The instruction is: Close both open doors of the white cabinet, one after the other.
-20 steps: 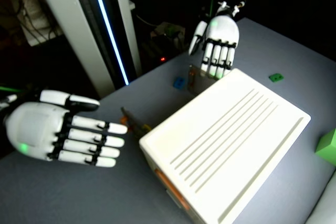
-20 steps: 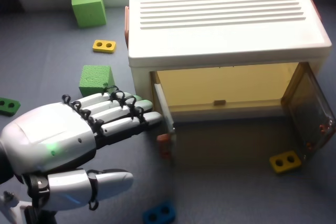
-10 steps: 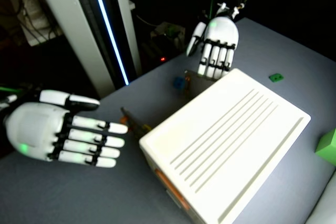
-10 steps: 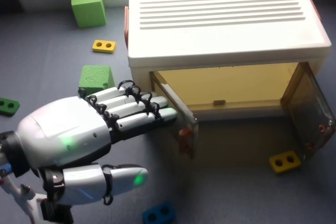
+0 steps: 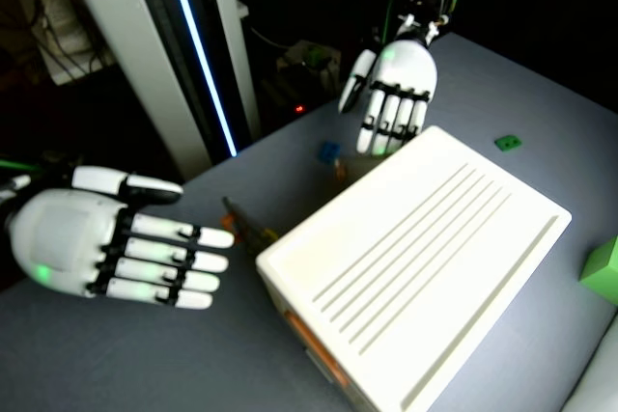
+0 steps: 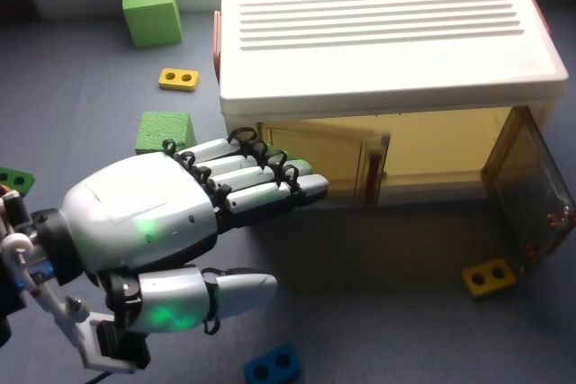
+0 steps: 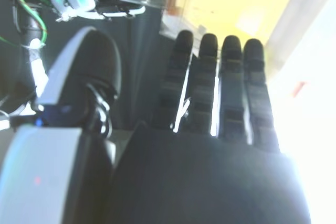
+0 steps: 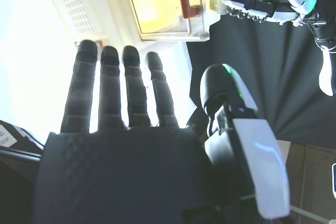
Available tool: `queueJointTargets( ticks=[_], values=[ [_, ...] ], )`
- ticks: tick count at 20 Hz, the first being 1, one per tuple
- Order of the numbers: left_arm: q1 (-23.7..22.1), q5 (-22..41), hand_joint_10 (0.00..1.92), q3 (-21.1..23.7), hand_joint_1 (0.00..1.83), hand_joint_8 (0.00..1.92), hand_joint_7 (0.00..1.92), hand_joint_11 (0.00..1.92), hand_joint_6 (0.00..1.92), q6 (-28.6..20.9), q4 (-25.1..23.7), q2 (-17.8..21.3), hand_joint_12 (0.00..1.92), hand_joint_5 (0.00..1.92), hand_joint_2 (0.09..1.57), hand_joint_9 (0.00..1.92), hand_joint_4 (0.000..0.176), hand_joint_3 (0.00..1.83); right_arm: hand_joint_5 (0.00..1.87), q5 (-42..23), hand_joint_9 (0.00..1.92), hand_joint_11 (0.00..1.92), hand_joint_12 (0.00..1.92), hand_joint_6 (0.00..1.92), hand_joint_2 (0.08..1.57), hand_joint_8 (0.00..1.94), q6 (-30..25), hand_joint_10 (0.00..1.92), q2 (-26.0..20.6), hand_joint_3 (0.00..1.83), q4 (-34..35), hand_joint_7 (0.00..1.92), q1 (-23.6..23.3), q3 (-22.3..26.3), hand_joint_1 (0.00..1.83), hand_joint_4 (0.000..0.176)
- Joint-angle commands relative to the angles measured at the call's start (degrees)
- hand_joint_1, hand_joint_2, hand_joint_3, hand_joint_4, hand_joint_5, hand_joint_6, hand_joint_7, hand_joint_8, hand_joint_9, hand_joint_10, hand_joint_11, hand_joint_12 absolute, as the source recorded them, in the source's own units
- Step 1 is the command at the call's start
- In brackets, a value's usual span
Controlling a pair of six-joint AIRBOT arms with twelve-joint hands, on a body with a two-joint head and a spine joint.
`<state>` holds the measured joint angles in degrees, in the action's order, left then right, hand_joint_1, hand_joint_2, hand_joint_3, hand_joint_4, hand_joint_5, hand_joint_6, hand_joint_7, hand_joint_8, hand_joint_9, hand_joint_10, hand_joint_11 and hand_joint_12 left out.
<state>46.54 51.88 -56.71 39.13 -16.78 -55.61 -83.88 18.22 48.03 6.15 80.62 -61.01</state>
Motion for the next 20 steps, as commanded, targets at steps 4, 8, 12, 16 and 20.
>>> queueJointTargets(
  ticks=[4,8,12,16,20],
  values=[
    [-1.04,6.72,0.00,-0.21,0.00,0.00,0.10,0.00,0.00,-0.11,0.86,-0.32,0.34,0.12,1.48,0.11,0.000,0.00,0.18,-6.56,0.16,0.20,0.00,0.00,1.42,0.00,-0.28,0.00,-0.09,0.00,1.27,0.18,-0.22,-0.33,0.17,0.033],
    [0.68,7.17,0.00,1.23,0.00,0.00,0.14,0.00,0.00,-0.89,0.09,0.85,0.39,0.16,1.48,0.13,0.000,0.00,0.17,-6.33,0.15,0.18,0.00,0.00,1.44,0.00,-0.28,0.00,-0.09,0.01,0.77,0.16,-0.20,-0.32,0.18,0.035],
    [3.21,7.19,0.00,2.29,0.00,0.00,0.06,0.00,0.00,-1.22,1.31,2.29,0.24,0.08,1.48,0.06,0.000,0.00,0.17,-5.51,0.14,0.20,0.01,0.00,1.44,0.00,-0.30,0.00,-0.09,0.00,-0.06,0.16,-0.22,-0.28,0.19,0.020],
    [5.27,8.13,0.00,3.45,0.00,0.00,0.08,0.00,0.00,-1.17,2.76,3.92,0.47,0.15,1.47,0.10,0.000,0.00,0.09,-4.89,0.01,0.12,0.00,0.00,1.47,0.00,-0.31,0.00,-0.09,0.00,-0.84,0.04,-0.33,-0.25,0.07,0.015],
    [8.09,10.21,0.01,4.91,0.00,0.00,0.08,0.00,0.01,1.22,6.57,5.97,0.55,0.09,1.48,0.11,0.000,0.00,0.05,-3.36,0.00,0.05,0.00,0.00,1.45,0.00,-0.31,0.00,-0.09,0.00,-2.33,0.02,-1.24,-0.25,0.03,0.023]
  ],
)
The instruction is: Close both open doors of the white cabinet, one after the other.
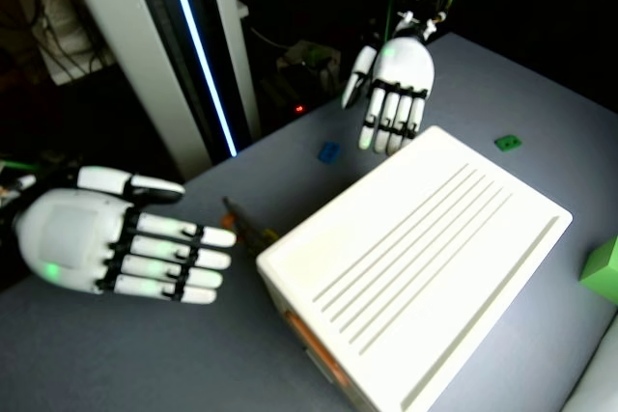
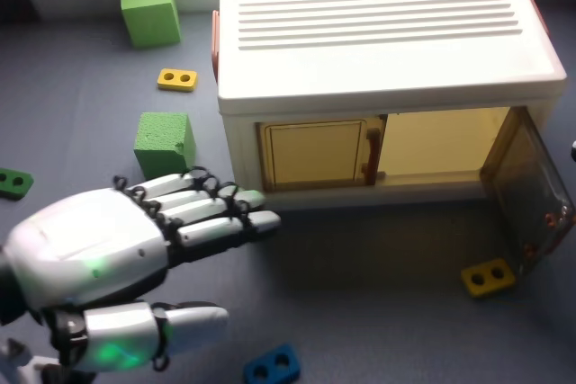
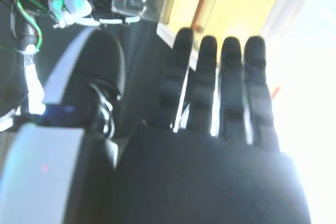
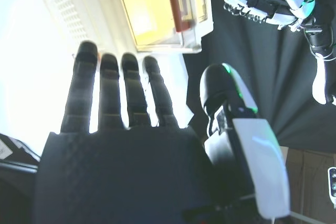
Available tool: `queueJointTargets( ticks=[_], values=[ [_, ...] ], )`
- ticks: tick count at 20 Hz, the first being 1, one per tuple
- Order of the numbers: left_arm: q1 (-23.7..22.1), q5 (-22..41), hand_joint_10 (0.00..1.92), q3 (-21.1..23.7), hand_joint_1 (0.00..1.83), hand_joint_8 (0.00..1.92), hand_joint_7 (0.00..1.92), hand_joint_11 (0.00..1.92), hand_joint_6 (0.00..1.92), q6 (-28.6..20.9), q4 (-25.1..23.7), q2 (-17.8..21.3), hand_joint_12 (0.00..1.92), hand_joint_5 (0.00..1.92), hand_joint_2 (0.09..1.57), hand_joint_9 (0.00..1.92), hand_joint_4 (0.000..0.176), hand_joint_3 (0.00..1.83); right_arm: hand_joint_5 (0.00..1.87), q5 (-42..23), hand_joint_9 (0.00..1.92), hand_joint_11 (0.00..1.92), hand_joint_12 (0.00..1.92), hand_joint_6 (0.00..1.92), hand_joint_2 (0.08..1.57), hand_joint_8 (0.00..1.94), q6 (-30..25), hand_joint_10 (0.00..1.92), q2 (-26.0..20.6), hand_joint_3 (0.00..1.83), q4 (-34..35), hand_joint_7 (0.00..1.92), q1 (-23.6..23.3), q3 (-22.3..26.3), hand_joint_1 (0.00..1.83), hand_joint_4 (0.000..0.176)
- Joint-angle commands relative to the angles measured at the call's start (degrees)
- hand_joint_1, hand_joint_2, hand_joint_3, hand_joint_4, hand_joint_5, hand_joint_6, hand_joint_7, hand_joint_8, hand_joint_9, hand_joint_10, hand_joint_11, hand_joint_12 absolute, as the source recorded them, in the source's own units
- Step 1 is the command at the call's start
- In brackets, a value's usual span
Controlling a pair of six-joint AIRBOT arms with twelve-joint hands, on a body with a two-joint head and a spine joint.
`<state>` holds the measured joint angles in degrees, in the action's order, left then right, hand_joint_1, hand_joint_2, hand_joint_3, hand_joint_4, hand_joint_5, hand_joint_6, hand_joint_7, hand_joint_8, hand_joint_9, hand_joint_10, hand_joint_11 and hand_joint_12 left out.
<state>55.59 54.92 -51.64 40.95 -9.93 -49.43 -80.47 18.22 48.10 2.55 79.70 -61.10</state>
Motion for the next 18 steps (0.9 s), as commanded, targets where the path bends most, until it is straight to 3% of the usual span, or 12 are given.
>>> queueJointTargets(
  ticks=[1,2,7,10,11,14,18],
  values=[
    [0.05,8.24,0.01,0.33,0.00,0.01,0.06,0.00,0.01,0.40,1.36,0.62,0.44,0.08,1.49,0.08,0.000,0.00,0.05,-6.28,0.00,0.04,0.00,0.00,1.46,0.00,-0.31,0.00,-0.14,0.00,0.63,0.02,-0.71,-0.17,0.04,0.008],
    [0.24,8.56,0.00,0.48,0.00,0.00,0.05,0.00,0.00,0.66,1.84,0.80,0.38,0.08,1.49,0.07,0.000,0.00,0.05,-6.03,0.00,0.04,0.00,0.00,1.46,0.00,-0.31,0.00,-0.12,0.00,0.39,0.02,-0.82,-0.16,0.04,0.000],
    [2.24,12.28,0.00,1.53,0.00,0.00,0.00,0.00,0.00,3.28,5.94,2.45,0.21,0.04,1.49,0.01,0.000,0.00,0.06,-3.90,0.00,0.01,0.00,0.00,1.46,0.01,-0.31,0.00,0.16,0.00,-1.81,0.03,-2.19,-0.26,0.04,0.008],
    [3.01,14.25,0.01,2.03,0.00,0.00,0.02,0.00,0.00,4.62,7.89,3.21,0.27,0.03,1.51,0.04,0.000,0.00,0.05,-3.29,0.00,0.00,0.00,0.00,1.47,0.00,-0.31,0.00,0.20,0.01,-2.49,0.01,-2.74,-0.34,0.03,0.000],
    [3.27,14.93,0.00,2.14,0.00,0.00,0.08,0.00,0.00,5.05,8.52,3.43,0.42,0.07,1.51,0.10,0.000,0.00,0.04,-3.11,0.00,0.00,0.00,0.00,1.48,0.00,-0.31,0.00,0.24,0.01,-2.79,0.00,-2.92,-0.34,0.03,0.000],
    [3.93,16.74,0.01,2.64,0.00,0.01,0.13,0.00,0.01,6.20,10.13,4.06,0.58,0.11,1.52,0.14,0.000,0.00,0.04,-2.71,0.00,0.00,0.00,0.00,1.50,0.00,-0.31,0.00,0.44,0.01,-3.63,0.01,-3.56,-0.35,0.04,0.000],
    [4.46,18.19,0.00,2.94,0.00,0.00,0.10,0.00,0.00,7.03,11.44,4.42,0.58,0.13,1.50,0.13,0.000,0.00,0.04,-2.13,0.00,0.00,0.00,0.00,1.50,0.00,-0.31,0.00,0.67,0.00,-4.60,0.01,-4.21,-0.35,0.05,0.000]
  ],
)
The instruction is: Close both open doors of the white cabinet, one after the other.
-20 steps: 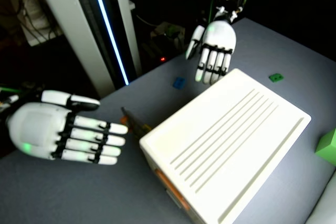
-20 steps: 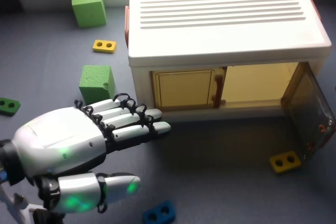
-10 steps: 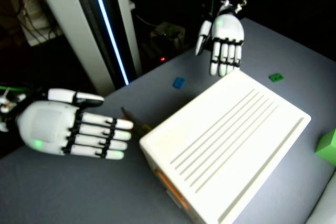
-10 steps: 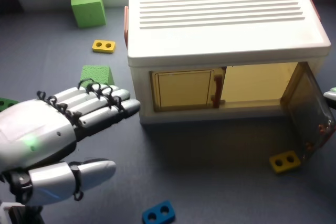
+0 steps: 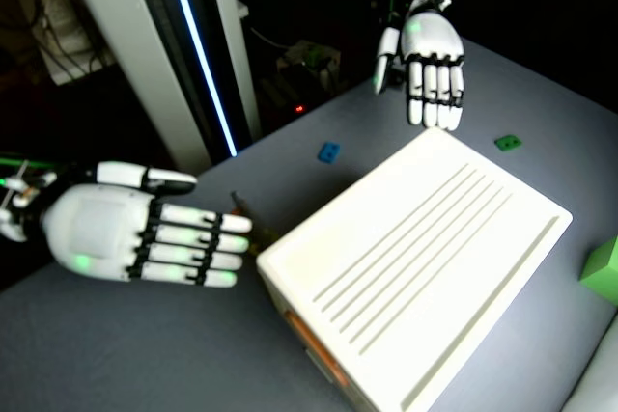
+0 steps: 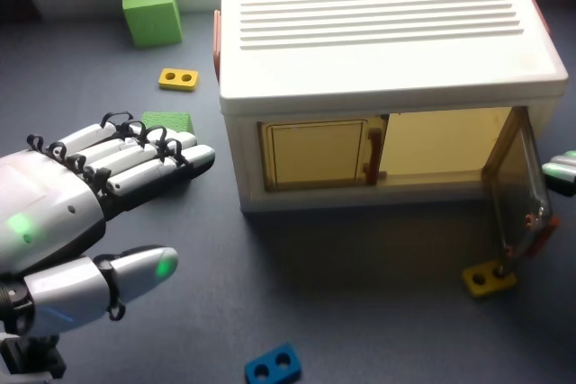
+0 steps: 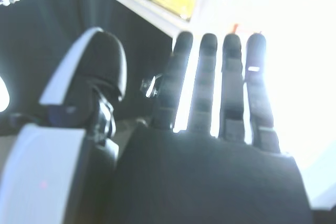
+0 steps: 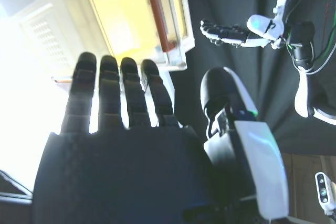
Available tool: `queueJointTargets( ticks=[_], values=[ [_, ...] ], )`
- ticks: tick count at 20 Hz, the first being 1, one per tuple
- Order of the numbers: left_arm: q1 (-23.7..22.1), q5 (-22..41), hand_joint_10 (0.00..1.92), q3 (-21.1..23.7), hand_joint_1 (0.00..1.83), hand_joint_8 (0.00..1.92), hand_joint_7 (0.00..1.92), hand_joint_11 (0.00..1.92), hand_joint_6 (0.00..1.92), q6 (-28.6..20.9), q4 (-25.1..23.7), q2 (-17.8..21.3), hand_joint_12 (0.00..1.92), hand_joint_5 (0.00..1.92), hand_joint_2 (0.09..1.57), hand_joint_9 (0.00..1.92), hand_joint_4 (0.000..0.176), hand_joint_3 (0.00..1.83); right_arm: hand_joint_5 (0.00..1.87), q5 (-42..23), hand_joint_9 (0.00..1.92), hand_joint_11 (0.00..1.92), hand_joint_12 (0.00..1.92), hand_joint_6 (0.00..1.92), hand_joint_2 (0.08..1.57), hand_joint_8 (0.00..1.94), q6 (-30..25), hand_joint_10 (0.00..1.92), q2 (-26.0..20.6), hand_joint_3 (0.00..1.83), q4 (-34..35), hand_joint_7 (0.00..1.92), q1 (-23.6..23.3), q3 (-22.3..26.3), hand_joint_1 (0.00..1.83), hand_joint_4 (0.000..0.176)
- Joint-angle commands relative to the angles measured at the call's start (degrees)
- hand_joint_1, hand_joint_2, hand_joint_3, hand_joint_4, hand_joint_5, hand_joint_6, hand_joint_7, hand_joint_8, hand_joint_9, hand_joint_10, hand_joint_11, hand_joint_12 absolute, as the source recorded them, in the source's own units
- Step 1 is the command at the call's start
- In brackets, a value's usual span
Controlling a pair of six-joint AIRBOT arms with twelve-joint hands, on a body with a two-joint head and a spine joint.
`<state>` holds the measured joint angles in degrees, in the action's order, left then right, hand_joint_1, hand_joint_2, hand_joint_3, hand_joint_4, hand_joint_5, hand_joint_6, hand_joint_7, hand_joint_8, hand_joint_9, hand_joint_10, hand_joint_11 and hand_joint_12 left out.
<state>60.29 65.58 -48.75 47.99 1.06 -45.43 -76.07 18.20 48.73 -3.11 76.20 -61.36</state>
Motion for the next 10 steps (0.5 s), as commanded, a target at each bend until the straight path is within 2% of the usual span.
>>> queueJointTargets(
  ticks=[1,5,10],
  values=[
    [-0.18,7.69,0.00,0.09,0.00,0.00,0.10,0.00,0.01,0.13,0.63,0.43,0.59,0.13,1.51,0.13,0.000,0.00,0.05,-6.40,0.00,0.00,0.00,0.00,1.50,0.00,-0.29,0.00,0.11,0.00,0.84,0.01,-0.88,-0.09,0.02,0.000],
    [0.03,7.99,0.01,0.31,0.00,0.00,0.15,0.00,0.00,0.35,1.06,0.48,0.71,0.16,1.52,0.17,0.000,0.00,0.03,-6.07,0.00,0.00,0.00,0.00,1.52,0.00,-0.29,0.00,1.30,0.01,-0.25,0.00,-2.61,-0.42,0.00,0.000],
    [0.06,8.23,0.00,0.35,0.00,0.00,0.11,0.00,0.00,0.35,1.15,0.38,0.67,0.14,1.50,0.15,0.000,0.00,0.04,-4.68,0.00,0.00,0.00,0.00,1.52,0.00,-0.40,0.00,2.81,0.00,-1.84,0.00,-5.04,-1.23,0.00,0.000]
  ],
)
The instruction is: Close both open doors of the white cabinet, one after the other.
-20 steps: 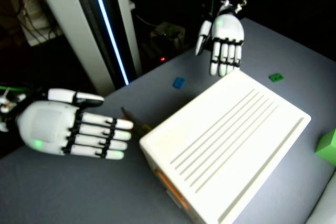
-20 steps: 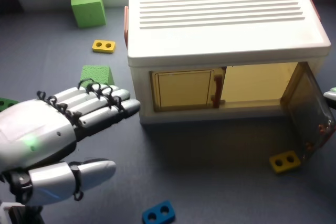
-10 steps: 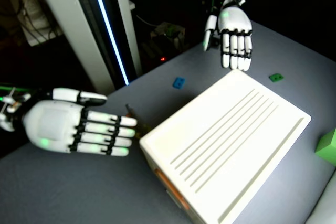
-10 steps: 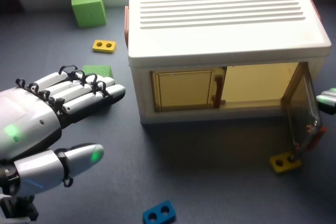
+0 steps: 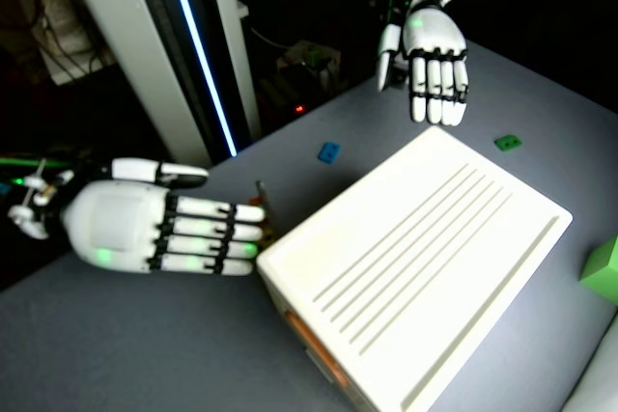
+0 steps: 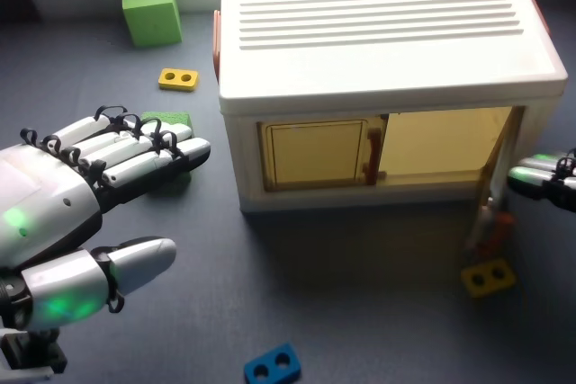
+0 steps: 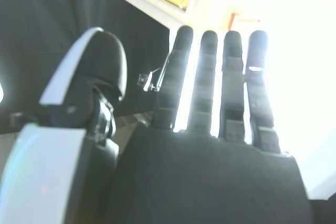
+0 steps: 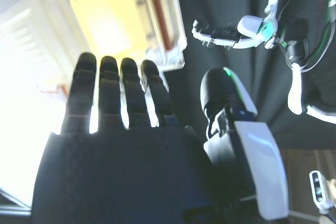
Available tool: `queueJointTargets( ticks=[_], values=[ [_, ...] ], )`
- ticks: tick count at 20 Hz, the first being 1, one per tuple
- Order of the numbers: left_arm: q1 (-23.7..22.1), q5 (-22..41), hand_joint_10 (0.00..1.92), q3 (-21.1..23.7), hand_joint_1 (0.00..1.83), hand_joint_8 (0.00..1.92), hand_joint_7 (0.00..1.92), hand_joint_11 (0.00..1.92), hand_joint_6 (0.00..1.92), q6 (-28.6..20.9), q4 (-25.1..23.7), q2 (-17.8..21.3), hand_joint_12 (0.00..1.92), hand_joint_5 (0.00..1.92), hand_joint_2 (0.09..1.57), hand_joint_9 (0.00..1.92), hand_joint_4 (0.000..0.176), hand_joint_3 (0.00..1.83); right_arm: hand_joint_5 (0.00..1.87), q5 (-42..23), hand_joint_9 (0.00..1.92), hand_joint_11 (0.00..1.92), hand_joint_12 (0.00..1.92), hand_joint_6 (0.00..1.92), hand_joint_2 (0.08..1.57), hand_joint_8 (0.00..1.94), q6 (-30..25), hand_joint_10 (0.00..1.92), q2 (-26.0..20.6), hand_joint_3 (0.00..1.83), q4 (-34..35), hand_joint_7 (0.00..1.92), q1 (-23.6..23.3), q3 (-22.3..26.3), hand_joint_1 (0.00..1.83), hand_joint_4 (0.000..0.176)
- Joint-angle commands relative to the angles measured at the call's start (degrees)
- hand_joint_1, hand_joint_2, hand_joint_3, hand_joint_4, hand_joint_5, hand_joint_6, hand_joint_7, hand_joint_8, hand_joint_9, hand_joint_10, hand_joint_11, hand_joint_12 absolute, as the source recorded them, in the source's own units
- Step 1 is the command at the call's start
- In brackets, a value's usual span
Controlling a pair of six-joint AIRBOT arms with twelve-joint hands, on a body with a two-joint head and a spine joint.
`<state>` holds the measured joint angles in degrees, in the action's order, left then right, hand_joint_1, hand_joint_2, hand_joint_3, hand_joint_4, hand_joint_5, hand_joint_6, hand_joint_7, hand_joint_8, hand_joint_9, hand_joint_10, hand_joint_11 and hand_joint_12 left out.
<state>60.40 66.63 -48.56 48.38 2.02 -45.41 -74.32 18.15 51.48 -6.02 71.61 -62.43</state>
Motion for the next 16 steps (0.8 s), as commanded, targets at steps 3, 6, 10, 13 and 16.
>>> queueJointTargets(
  ticks=[3,6,10,13,16],
  values=[
    [0.21,7.10,0.00,0.15,0.00,0.00,0.12,0.00,0.00,-0.05,0.19,0.18,0.69,0.14,1.49,0.16,0.000,0.00,0.05,-5.87,0.00,0.00,0.00,0.00,1.52,0.00,-0.69,0.00,1.21,0.00,0.54,0.00,-1.83,-0.95,0.00,0.000],
    [0.33,7.13,0.00,0.16,0.00,0.00,0.11,0.00,0.00,-0.05,0.21,0.22,0.62,0.13,1.49,0.13,0.000,0.00,0.03,-5.01,0.00,0.00,0.00,0.00,1.52,0.00,-0.87,0.00,2.29,0.00,-0.40,0.00,-3.63,-1.74,0.00,0.000],
    [0.33,7.22,0.00,0.13,0.00,0.00,0.11,0.00,0.00,-0.05,0.21,0.25,0.66,0.11,1.50,0.14,0.000,0.00,0.03,-3.40,0.00,0.00,0.00,0.00,1.52,0.00,-1.24,0.00,4.16,0.00,-1.50,0.00,-6.37,-3.30,0.05,0.000],
    [0.33,7.30,0.01,0.10,0.00,0.00,0.12,0.00,0.00,-0.05,0.21,0.33,0.68,0.13,1.49,0.15,0.000,0.00,0.03,-2.61,0.00,0.00,0.00,0.00,1.52,0.00,-1.27,0.00,4.82,0.00,-2.11,0.00,-7.92,-4.06,0.06,0.000],
    [0.34,7.30,0.00,0.06,0.00,0.00,0.10,0.00,0.00,-0.05,0.21,0.34,0.62,0.11,1.48,0.13,0.000,0.00,0.04,-2.02,0.00,0.00,0.00,0.00,1.53,0.00,-1.27,0.00,5.24,0.00,-2.10,0.00,-8.69,-4.71,0.09,0.000]
  ],
)
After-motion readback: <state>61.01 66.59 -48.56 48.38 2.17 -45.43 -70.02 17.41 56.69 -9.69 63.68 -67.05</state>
